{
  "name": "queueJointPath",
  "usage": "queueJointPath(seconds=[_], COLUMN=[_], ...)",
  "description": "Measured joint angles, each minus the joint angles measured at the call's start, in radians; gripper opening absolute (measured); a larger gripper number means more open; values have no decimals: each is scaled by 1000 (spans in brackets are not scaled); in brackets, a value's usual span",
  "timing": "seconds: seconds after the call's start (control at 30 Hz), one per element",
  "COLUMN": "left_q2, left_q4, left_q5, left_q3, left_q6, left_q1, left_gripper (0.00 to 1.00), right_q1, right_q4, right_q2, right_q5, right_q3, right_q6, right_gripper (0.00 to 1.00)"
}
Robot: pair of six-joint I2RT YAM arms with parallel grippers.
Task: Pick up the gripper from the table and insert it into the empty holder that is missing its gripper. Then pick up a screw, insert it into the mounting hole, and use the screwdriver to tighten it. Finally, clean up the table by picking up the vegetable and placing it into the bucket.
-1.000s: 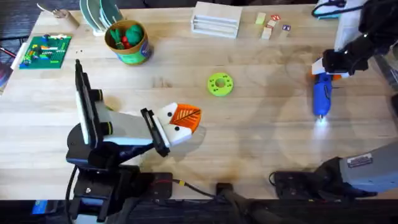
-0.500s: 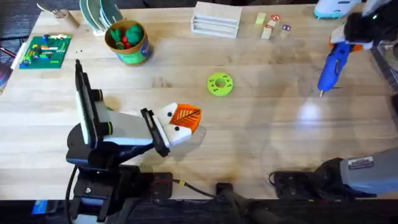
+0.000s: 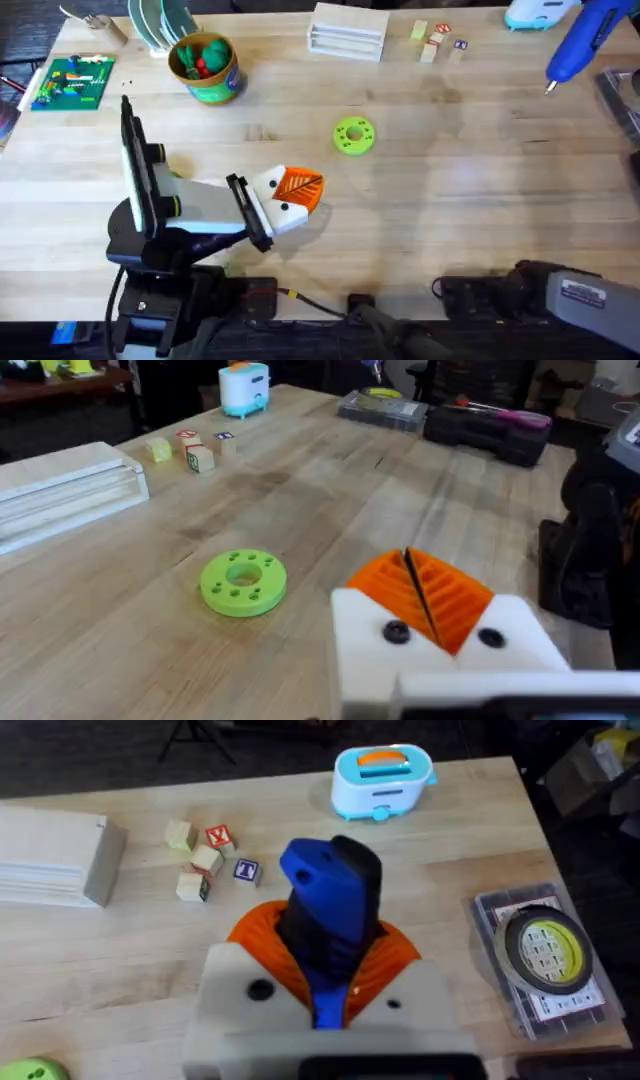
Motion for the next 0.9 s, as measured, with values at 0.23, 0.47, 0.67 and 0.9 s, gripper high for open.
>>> queueJointPath(seconds=[0.23, 0.47, 0.67, 0.9], left_q2=[0, 0, 0, 0], left_q4=[0, 0, 0, 0], left_q5=[0, 0, 0, 0], left_q3=[0, 0, 0, 0], left_q6=[0, 0, 0, 0], left_q1=[0, 0, 0, 0], left_gripper=[17, 17, 17, 17], right_q1=[50, 209, 444, 636], right_q4=[239, 687, 928, 1104], right_q2=[-183, -298, -262, -226], right_q5=[-94, -269, -333, -358], right_q3=[-248, -519, -590, -590], right_q6=[50, 149, 211, 224], right_gripper=[116, 107, 100, 95])
